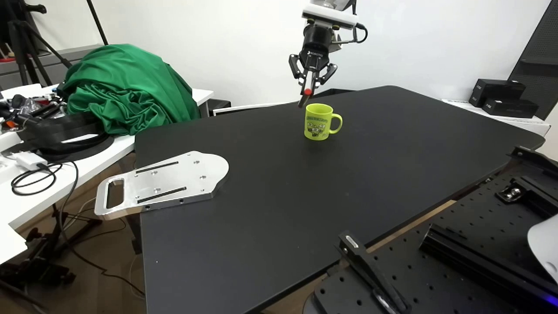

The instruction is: Pick the marker from the cup and put it on the table, then pick it and put it back in the cup

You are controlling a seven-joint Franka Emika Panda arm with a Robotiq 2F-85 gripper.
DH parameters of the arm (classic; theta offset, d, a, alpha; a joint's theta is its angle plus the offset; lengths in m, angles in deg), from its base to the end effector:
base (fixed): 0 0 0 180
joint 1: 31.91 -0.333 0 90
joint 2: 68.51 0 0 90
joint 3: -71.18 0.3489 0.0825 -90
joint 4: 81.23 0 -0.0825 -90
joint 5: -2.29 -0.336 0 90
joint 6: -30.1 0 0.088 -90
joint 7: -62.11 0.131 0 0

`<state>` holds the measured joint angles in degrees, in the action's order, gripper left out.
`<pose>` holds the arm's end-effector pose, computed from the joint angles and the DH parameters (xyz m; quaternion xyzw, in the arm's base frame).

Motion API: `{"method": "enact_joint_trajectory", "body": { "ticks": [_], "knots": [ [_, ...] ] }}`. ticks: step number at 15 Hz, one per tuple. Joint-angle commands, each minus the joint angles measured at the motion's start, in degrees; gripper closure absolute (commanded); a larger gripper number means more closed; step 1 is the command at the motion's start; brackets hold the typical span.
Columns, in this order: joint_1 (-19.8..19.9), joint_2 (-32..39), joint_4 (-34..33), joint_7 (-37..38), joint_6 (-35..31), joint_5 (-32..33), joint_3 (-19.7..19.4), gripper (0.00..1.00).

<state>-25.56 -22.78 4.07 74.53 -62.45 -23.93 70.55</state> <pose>0.6132 -0.0175 0.2113 -0.8932 0.2378 0.3304 0.1910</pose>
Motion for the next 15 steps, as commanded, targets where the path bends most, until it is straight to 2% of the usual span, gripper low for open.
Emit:
{"method": "enact_joint_trajectory", "body": {
  "ticks": [1, 8, 15],
  "knots": [
    [2.4, 3.5, -5.5, 3.1, 4.0, -2.9, -0.3, 0.94],
    [6.0, 3.7, -7.6, 4.2, 8.0, -5.3, -1.4, 0.94],
    [8.1, 5.8, -6.9, 3.8, 7.8, -6.9, -2.9, 0.94]
  ]
}}
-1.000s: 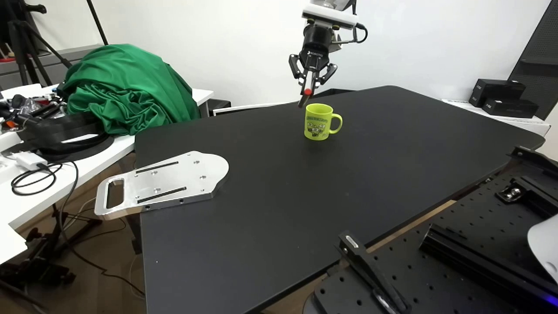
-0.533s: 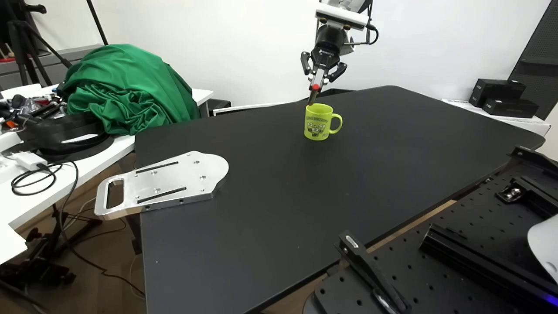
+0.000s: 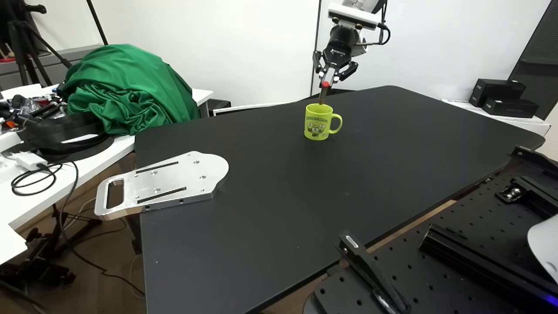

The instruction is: Pick the marker from the cup and put it on the table, then pick it and put it back in the cup

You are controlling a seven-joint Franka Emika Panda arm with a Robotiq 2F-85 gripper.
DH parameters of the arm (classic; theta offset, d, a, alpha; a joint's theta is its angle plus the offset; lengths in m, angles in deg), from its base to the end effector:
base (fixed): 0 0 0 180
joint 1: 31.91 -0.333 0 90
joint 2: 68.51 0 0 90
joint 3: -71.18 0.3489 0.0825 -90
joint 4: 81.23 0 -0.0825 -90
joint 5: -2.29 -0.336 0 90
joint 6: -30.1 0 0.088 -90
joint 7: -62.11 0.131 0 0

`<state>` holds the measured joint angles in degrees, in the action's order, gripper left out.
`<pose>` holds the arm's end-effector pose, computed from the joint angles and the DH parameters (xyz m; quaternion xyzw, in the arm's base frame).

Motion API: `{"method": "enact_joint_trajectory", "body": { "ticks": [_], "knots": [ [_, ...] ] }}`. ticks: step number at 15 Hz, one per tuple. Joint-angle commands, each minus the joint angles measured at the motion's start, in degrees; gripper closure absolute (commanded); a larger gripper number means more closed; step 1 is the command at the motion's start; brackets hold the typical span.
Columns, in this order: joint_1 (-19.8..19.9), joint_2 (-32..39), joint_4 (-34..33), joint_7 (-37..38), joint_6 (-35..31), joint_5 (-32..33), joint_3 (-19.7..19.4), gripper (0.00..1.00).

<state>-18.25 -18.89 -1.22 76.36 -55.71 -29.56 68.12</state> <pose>0.6119 -0.1016 0.2035 -0.8437 0.3191 0.3538 0.2475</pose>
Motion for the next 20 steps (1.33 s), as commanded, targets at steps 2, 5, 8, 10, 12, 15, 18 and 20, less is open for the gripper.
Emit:
{"method": "enact_joint_trajectory", "body": {
  "ticks": [2, 5, 8, 10, 12, 15, 18, 20],
  "knots": [
    [1.0, 2.9, -1.3, 1.7, 0.7, -1.2, -0.8, 0.94],
    [1.3, 4.5, -1.3, 1.7, -0.1, -1.4, -1.3, 0.94],
    [0.9, 5.4, -1.5, 1.4, -1.2, -0.5, -1.7, 0.94],
    [0.3, 5.1, -1.6, 1.4, -1.6, 0.3, -1.7, 0.53],
    [0.0, 4.5, -1.7, 1.8, -2.0, 0.3, -1.6, 0.40],
    [-0.7, 3.9, -2.5, 1.9, -1.9, 0.3, -1.2, 0.20],
    [-1.5, 2.7, -3.3, 1.9, -1.9, 0.5, -1.0, 0.02],
    [-2.3, 1.8, -3.5, 1.6, -2.1, 0.8, -0.8, 0.00]
  ]
}}
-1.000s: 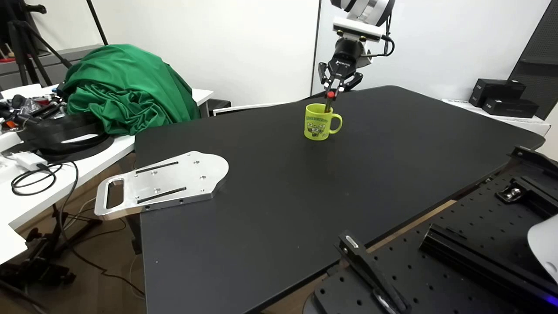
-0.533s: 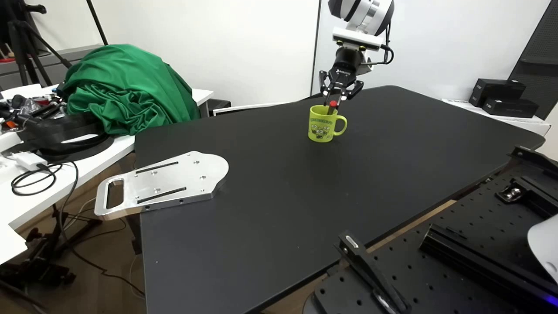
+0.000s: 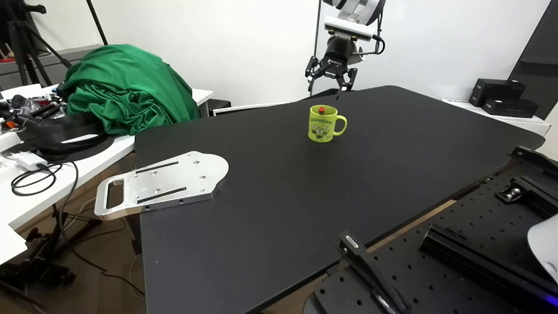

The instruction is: Pick the marker from the cup and put it on the table, then pick it and put it back in the cup

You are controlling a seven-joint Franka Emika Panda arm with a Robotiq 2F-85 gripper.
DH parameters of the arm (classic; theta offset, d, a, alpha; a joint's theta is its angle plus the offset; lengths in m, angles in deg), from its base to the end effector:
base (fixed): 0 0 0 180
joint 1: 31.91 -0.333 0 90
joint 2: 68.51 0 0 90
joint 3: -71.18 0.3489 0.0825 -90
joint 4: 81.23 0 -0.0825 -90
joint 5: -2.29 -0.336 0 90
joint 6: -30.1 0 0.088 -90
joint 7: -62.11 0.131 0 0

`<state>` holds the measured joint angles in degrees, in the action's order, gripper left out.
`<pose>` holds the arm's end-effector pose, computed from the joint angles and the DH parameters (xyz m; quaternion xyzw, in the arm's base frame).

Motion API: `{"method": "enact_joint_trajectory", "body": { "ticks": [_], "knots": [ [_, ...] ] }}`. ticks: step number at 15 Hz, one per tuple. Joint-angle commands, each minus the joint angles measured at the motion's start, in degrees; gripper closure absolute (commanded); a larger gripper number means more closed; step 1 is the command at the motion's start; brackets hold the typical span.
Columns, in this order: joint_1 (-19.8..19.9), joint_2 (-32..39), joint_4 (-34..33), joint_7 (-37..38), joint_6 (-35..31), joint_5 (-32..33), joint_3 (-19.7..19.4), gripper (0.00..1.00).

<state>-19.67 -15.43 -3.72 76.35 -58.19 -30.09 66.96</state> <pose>0.6231 -0.0998 0.1772 -0.8487 0.3258 0.3419 0.2381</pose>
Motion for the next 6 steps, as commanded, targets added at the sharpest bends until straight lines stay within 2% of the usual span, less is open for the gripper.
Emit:
{"method": "enact_joint_trajectory", "body": {
  "ticks": [1, 2, 6],
  "knots": [
    [-1.5, -2.3, -0.7, 1.1, 0.0, 1.9, 0.3, 0.00],
    [-0.3, -0.8, -0.7, 0.2, 0.1, 0.8, 0.7, 0.00],
    [-0.4, -0.6, -0.6, 0.0, 0.1, 0.9, 0.8, 0.00]
  ]
}}
